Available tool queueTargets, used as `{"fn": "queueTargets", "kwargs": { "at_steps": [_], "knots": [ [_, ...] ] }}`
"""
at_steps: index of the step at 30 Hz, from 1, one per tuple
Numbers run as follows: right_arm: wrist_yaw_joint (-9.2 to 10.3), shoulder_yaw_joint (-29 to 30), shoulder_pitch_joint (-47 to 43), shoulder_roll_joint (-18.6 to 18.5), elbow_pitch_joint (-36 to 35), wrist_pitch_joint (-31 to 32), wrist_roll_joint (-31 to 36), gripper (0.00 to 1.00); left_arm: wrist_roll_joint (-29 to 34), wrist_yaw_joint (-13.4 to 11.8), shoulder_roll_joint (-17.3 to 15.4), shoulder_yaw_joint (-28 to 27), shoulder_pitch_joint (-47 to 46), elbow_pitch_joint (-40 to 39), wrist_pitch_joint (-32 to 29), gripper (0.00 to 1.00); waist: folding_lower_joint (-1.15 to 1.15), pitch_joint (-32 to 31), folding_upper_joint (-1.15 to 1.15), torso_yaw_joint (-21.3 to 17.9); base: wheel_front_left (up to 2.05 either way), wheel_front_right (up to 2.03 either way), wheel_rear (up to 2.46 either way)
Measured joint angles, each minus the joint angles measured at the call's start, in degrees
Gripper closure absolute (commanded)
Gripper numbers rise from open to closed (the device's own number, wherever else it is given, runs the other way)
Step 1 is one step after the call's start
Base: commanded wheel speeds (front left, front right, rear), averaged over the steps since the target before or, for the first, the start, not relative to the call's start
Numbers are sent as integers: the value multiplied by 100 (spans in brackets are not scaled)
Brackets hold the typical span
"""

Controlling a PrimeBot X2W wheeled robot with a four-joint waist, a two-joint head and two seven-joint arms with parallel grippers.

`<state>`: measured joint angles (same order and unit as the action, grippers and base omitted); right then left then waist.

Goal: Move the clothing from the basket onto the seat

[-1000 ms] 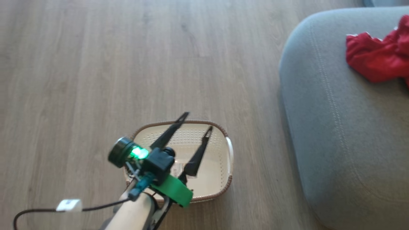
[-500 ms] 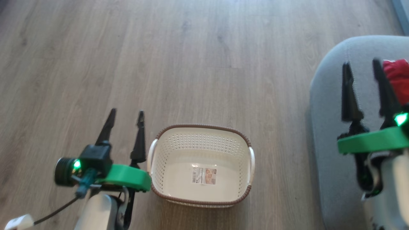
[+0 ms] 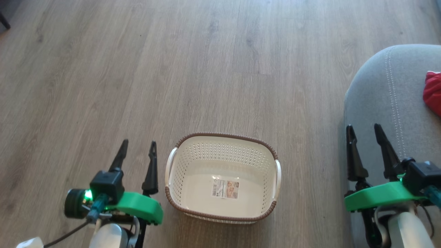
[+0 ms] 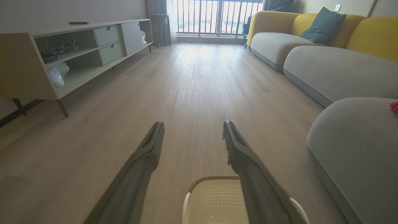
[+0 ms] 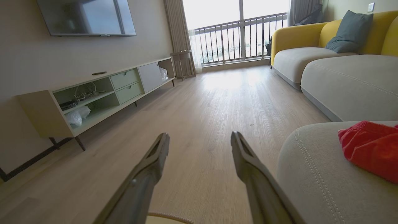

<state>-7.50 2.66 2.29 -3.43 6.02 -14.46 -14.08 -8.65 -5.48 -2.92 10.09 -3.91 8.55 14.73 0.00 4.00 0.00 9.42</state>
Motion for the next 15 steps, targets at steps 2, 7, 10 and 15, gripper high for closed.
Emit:
{"fn": "queueTargets", "kwargs": {
  "at_steps": [2, 7, 10, 15],
  "knots": [
    [0, -9, -52, 11, 0, 0, 69, 0, -1, 97, 0, 46, 24, 116, 0, 0, 0, 11, 0, -23, 0, 0, 0],
    [0, -73, -68, 53, 5, 0, 97, 0, -144, 414, 4, 76, 26, 327, -1, 0, 0, 40, 0, -80, 0, 0, 0],
    [0, -83, -68, 55, 14, 0, 80, 0, -224, 492, 7, 5, 26, 345, -1, 0, 0, 42, 0, -102, 0, 0, 0],
    [0, -87, -68, 57, 19, 0, 45, 0, -253, 528, 8, -149, 26, 242, -1, 0, 0, 41, 0, -83, 0, 0, 0]
  ]
}}
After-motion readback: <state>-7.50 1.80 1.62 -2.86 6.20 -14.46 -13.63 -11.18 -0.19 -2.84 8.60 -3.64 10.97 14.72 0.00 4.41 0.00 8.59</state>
